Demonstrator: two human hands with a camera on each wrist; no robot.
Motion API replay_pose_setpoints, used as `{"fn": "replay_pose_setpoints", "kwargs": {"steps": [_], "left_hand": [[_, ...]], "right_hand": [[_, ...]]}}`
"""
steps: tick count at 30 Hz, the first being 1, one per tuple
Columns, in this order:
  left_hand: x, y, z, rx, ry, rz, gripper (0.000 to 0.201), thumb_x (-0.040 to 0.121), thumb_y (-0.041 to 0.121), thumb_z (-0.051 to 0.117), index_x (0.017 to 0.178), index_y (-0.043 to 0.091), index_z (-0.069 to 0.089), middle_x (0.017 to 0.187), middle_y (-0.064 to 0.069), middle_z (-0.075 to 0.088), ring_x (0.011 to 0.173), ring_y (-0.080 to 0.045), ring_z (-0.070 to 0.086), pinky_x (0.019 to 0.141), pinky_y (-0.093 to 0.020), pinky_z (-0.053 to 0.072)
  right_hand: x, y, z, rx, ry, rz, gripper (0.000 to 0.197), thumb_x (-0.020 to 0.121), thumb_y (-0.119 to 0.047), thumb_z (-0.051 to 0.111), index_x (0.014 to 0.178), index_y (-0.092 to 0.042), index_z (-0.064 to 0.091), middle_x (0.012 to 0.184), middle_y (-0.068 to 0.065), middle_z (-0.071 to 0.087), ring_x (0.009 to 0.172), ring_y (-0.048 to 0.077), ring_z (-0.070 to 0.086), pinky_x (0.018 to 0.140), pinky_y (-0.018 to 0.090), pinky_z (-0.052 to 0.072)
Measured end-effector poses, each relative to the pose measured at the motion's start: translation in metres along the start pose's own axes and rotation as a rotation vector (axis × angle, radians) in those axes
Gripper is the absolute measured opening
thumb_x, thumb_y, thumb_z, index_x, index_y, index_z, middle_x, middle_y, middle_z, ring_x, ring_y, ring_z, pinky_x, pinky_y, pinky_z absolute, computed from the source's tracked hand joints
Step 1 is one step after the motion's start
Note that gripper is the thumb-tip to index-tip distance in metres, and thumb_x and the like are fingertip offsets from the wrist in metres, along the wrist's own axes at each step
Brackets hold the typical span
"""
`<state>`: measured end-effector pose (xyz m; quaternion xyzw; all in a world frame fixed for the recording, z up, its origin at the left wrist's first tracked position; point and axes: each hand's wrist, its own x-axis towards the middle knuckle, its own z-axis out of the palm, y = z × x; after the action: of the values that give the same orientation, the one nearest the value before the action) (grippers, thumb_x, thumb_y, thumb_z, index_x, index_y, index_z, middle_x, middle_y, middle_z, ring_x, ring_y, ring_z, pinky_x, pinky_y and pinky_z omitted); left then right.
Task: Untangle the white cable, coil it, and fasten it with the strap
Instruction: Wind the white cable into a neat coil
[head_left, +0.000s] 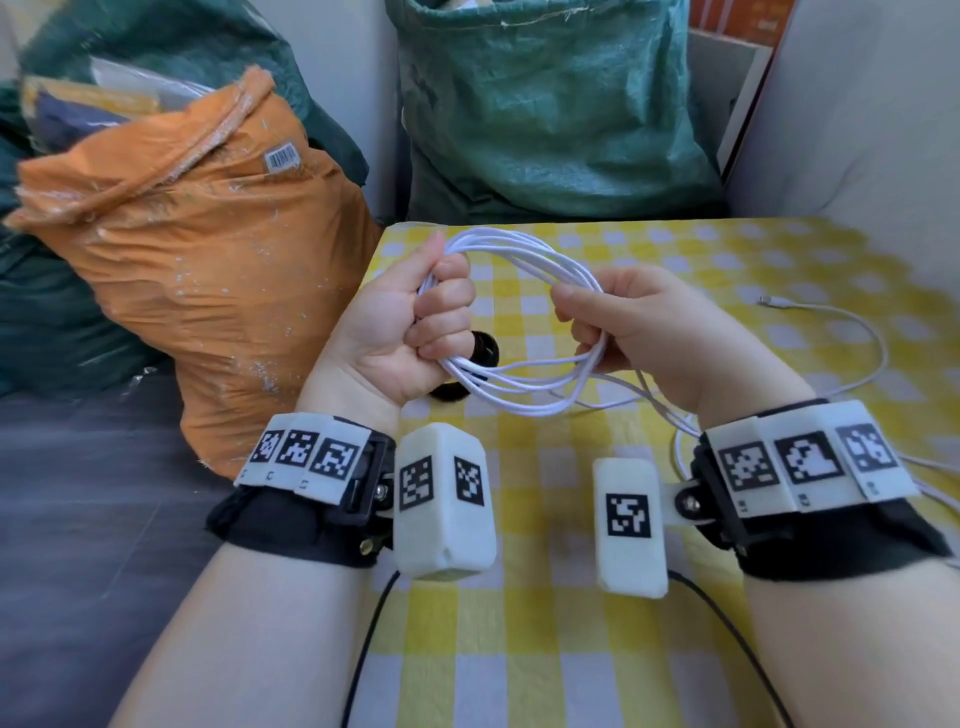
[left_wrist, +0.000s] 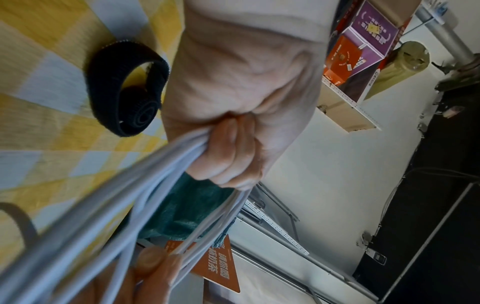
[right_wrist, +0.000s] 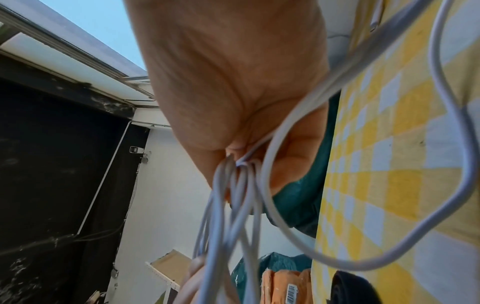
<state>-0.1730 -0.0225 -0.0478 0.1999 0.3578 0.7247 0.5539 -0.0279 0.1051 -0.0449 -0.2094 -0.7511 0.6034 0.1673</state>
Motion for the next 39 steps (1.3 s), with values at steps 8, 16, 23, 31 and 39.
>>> {"fn": "replay_pose_setpoints", "kwargs": {"steps": [8,16,23,31,39], "left_hand": [[0.004,-0.004,-0.003,-0.063,0.015,0.043,0.048,0.098,0.041,0.029,0.057,0.020,0.046,0.043,0.008,0.031,0.035,-0.006,0.030,0.038,-0.016,0.030],[-0.003,-0.009,-0.002,0.243,0.005,-0.039,0.032,0.095,0.026,0.033,0.085,0.012,0.060,0.065,0.000,0.055,0.063,-0.016,0.053,0.069,-0.028,0.050],[-0.005,-0.012,0.008,0.438,0.061,-0.088,0.030,0.088,0.032,0.050,0.101,0.007,0.062,0.063,0.001,0.050,0.049,-0.011,0.046,0.052,-0.024,0.047],[-0.015,-0.010,0.027,0.435,0.154,-0.041,0.025,0.098,0.026,0.044,0.080,0.012,0.051,0.049,0.008,0.034,0.037,-0.004,0.028,0.040,-0.016,0.033],[-0.040,-0.013,0.050,0.099,0.358,0.083,0.039,0.100,0.036,0.040,0.066,0.018,0.041,0.040,0.010,0.021,0.029,-0.004,0.018,0.031,-0.016,0.015]], "right_hand": [[0.000,-0.004,0.005,0.619,-0.029,-0.006,0.025,0.100,-0.021,0.042,0.090,-0.005,0.058,0.052,-0.002,0.040,0.050,0.016,0.052,0.071,0.035,0.055],[0.000,-0.005,0.000,0.340,0.139,-0.006,0.028,0.101,-0.019,0.037,0.078,-0.013,0.051,0.045,-0.011,0.027,0.037,0.005,0.021,0.036,0.017,0.024],[-0.005,-0.008,0.002,-0.001,0.000,0.011,0.026,0.100,-0.020,0.037,0.079,-0.013,0.052,0.047,-0.011,0.028,0.039,0.007,0.022,0.037,0.018,0.023],[-0.013,-0.019,-0.003,0.006,-0.050,0.002,0.027,0.100,-0.023,0.040,0.080,-0.012,0.054,0.053,-0.007,0.027,0.044,0.010,0.024,0.041,0.021,0.025],[-0.044,-0.028,-0.002,0.229,-0.109,0.105,0.024,0.096,-0.027,0.052,0.078,-0.012,0.050,0.051,-0.004,0.045,0.042,0.012,0.049,0.054,0.027,0.051]]}}
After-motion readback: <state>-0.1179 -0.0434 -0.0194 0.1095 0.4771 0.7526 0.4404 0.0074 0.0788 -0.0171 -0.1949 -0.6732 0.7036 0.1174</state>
